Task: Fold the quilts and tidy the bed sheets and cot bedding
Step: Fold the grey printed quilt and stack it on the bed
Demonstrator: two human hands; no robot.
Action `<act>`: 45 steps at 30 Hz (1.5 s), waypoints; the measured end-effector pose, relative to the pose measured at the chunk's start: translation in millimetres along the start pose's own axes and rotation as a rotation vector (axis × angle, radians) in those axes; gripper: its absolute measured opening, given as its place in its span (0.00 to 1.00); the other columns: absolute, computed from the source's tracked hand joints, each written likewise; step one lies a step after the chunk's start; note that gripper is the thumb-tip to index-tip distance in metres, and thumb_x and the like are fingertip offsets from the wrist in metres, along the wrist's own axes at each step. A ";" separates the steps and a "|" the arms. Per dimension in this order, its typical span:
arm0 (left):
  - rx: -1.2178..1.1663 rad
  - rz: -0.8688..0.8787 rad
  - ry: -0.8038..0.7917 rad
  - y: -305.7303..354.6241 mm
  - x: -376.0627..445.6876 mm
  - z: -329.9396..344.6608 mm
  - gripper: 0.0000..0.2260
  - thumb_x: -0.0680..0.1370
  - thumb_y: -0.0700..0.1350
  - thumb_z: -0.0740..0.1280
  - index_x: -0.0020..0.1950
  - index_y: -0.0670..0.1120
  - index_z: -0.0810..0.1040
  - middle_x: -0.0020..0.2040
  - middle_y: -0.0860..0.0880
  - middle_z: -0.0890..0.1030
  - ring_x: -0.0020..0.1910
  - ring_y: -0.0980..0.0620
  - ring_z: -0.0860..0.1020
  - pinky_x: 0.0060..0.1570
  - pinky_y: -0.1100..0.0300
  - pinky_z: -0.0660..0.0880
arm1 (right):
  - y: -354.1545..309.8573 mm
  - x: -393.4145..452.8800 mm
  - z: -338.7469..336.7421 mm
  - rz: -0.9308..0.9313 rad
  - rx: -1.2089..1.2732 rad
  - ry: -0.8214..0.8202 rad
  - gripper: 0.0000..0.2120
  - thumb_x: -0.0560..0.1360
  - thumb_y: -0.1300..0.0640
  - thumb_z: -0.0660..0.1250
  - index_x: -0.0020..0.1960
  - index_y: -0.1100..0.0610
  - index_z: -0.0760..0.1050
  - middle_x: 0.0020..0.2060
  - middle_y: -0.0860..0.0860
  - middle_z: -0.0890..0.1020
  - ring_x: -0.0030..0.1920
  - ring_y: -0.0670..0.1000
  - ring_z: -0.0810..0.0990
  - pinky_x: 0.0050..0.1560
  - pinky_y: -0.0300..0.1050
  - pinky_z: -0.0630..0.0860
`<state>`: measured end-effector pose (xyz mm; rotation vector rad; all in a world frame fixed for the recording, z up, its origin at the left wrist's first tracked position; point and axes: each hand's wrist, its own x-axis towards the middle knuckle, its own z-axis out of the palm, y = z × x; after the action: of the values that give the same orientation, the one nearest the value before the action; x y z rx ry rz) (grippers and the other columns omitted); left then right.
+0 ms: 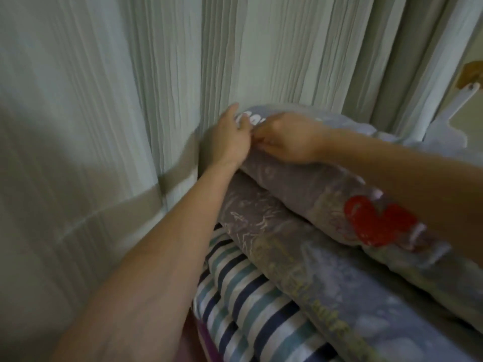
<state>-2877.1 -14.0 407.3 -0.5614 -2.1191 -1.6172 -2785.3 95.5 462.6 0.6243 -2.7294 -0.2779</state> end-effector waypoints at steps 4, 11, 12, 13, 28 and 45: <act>0.204 0.364 -0.161 66.3 -2.3 35.8 0.17 0.81 0.46 0.61 0.68 0.41 0.74 0.66 0.41 0.75 0.65 0.43 0.73 0.66 0.53 0.68 | 86.2 -50.4 -29.1 0.573 -0.048 0.000 0.17 0.80 0.50 0.58 0.65 0.55 0.74 0.60 0.59 0.78 0.59 0.59 0.77 0.57 0.50 0.72; 0.839 0.406 -0.577 151.8 -12.1 141.1 0.26 0.80 0.62 0.54 0.69 0.47 0.72 0.72 0.43 0.70 0.71 0.42 0.66 0.72 0.44 0.58 | 154.8 -160.0 -14.6 0.887 0.324 -0.190 0.28 0.82 0.42 0.48 0.75 0.59 0.62 0.74 0.59 0.64 0.73 0.57 0.63 0.70 0.45 0.57; 0.886 0.383 -0.605 138.7 -11.1 140.4 0.28 0.80 0.64 0.51 0.73 0.48 0.69 0.74 0.44 0.66 0.74 0.42 0.61 0.73 0.43 0.52 | 148.1 -156.3 -4.5 0.855 0.360 -0.235 0.29 0.82 0.42 0.46 0.77 0.57 0.57 0.76 0.58 0.59 0.75 0.57 0.58 0.73 0.46 0.53; 0.919 0.326 -0.634 125.3 -15.6 146.3 0.31 0.79 0.67 0.48 0.76 0.50 0.62 0.77 0.46 0.60 0.77 0.43 0.55 0.74 0.41 0.46 | 145.7 -162.1 7.9 0.857 0.329 -0.285 0.30 0.81 0.39 0.45 0.78 0.53 0.52 0.77 0.58 0.54 0.76 0.58 0.53 0.75 0.51 0.47; 1.073 -0.215 -0.641 61.9 -41.3 115.9 0.39 0.73 0.75 0.45 0.79 0.55 0.49 0.80 0.51 0.48 0.77 0.40 0.47 0.70 0.32 0.47 | 150.2 -221.1 -38.1 0.674 0.260 -0.277 0.31 0.77 0.35 0.55 0.67 0.57 0.72 0.65 0.56 0.75 0.64 0.56 0.74 0.63 0.45 0.67; 1.213 -0.205 -0.618 202.2 -192.2 283.2 0.39 0.72 0.75 0.41 0.79 0.56 0.47 0.80 0.50 0.46 0.77 0.40 0.46 0.70 0.34 0.42 | 230.0 -339.4 61.5 0.508 0.473 -0.227 0.28 0.82 0.41 0.44 0.79 0.52 0.49 0.78 0.53 0.50 0.77 0.57 0.50 0.75 0.55 0.47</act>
<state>-2629.4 296.6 395.7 -0.4181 -3.1112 0.0482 -2607.4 459.1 373.3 -0.0199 -3.0687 0.4540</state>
